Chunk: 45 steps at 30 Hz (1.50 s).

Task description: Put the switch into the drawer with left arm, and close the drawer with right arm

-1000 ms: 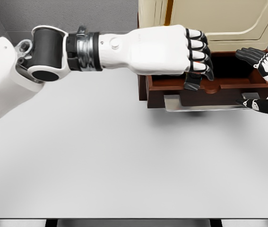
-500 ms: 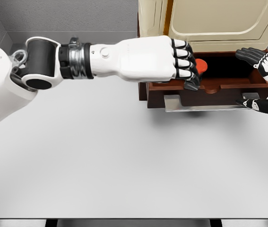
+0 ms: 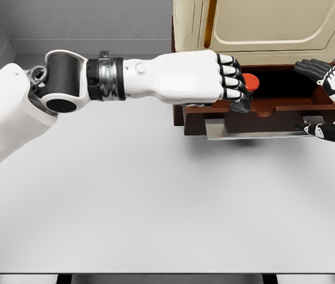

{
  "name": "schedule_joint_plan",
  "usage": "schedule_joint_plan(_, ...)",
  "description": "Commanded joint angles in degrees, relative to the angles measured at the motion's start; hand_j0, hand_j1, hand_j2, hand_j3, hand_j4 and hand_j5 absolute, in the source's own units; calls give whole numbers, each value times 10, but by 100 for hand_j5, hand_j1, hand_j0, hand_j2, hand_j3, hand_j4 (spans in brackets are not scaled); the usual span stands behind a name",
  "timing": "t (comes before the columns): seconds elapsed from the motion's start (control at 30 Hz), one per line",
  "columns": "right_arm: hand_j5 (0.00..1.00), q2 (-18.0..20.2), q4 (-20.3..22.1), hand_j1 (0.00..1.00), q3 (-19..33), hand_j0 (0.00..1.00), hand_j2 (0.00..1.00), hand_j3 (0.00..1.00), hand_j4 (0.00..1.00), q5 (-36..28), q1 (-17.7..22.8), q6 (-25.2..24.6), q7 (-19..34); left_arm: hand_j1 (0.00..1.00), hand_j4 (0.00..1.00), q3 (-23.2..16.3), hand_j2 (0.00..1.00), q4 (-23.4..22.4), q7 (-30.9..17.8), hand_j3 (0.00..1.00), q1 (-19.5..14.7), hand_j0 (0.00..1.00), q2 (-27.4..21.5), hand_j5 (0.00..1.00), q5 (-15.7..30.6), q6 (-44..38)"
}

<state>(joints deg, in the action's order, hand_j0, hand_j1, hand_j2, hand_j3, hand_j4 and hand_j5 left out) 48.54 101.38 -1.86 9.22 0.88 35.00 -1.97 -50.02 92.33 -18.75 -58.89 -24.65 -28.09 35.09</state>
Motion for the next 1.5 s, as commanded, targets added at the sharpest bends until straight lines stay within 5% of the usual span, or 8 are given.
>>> schedule_joint_plan(0.0, 100, 1, 0, 100, 0, 100, 100, 100, 100, -3, 1, 0, 0, 74, 74, -2, 74, -16, -4, 74, 0, 74, 8, 74, -1, -1)
schedule_joint_plan(0.5, 100, 1, 0, 100, 0, 100, 100, 100, 100, -3, 1, 0, 0, 76, 76, 3, 76, -110, -23, 76, -7, 76, 81, 76, -26, -1)
schedule_joint_plan(0.67, 100, 1, 0, 100, 0, 100, 100, 100, 100, -3, 1, 0, 0, 100, 100, 64, 100, -152, -23, 100, -25, 100, 108, 100, -26, -1)
schedule_joint_plan(0.83, 100, 1, 0, 100, 0, 100, 100, 100, 100, -3, 1, 0, 0, 100, 100, 93, 100, -151, -23, 100, -44, 100, 107, 100, -25, -1)
schedule_joint_plan(0.93, 100, 1, 0, 100, 0, 100, 100, 100, 100, -3, 1, 0, 0, 99, 99, 89, 99, -136, -22, 99, -41, 99, 103, 99, -16, -1)
schedule_joint_plan(1.03, 100, 1, 0, 100, -1, 100, 100, 100, 100, -3, 1, 0, 0, 73, 73, 88, 73, -104, -21, 73, -40, 73, 99, 73, -15, -1)
schedule_joint_plan(1.37, 100, 2, 0, 100, 1, 100, 100, 100, 100, -12, 2, 0, 0, 74, 74, 91, 74, 23, -20, 74, 7, 74, -8, 74, 23, -1)
schedule_joint_plan(1.47, 100, 4, 0, 100, 2, 100, 100, 100, 100, -25, 4, 0, 2, 75, 75, 94, 75, 34, -20, 75, 31, 75, -100, 75, 56, -1)
